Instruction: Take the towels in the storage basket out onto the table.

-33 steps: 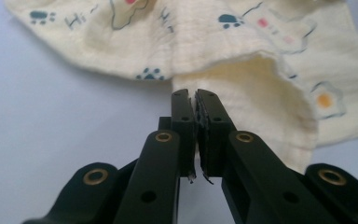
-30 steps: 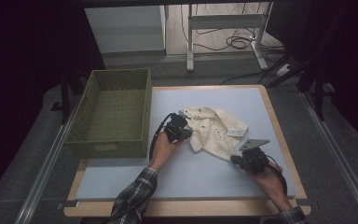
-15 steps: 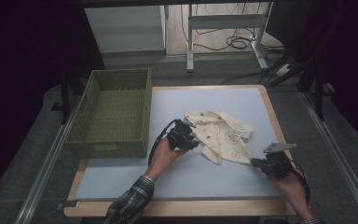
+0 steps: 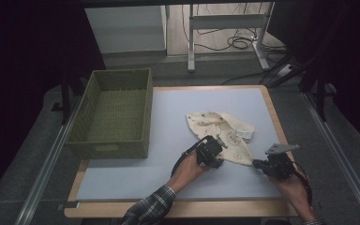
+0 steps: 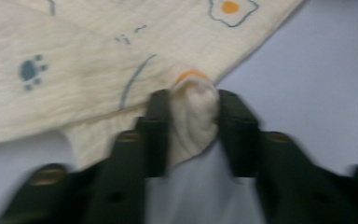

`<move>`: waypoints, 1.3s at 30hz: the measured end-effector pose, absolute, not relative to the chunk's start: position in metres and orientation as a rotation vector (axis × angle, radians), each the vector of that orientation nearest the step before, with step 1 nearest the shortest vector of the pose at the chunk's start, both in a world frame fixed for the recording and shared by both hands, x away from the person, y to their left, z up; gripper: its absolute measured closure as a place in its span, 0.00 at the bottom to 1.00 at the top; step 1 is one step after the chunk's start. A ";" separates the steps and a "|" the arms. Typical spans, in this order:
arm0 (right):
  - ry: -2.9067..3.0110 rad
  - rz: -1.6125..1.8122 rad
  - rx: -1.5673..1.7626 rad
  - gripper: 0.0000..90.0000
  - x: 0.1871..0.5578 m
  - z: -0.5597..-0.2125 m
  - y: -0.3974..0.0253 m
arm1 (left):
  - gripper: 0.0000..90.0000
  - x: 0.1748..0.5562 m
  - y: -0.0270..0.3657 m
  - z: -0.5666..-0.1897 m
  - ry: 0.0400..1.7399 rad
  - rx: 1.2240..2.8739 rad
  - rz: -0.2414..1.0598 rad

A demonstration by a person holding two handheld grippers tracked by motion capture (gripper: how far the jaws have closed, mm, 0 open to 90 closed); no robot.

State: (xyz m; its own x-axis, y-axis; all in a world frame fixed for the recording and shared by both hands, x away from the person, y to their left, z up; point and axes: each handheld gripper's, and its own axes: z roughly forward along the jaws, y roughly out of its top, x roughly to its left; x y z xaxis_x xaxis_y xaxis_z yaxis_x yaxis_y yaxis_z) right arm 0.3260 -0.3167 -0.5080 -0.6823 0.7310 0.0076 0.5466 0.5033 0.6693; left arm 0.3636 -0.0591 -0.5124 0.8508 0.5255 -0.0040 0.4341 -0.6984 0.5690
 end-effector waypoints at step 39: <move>2.490 1.066 1.000 0.88 0.269 -0.485 -0.326 | 0.42 0.291 0.087 -0.509 0.990 2.171 0.236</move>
State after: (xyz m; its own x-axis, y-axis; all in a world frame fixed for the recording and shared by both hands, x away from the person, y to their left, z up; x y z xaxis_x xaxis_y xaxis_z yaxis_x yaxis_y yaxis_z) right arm 0.2689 -0.3260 -0.4853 -0.7317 0.6808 0.0346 0.4949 0.4957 0.7137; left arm 0.2914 0.0873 -0.5094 0.6874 0.7155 -0.1246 0.5822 -0.4403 0.6836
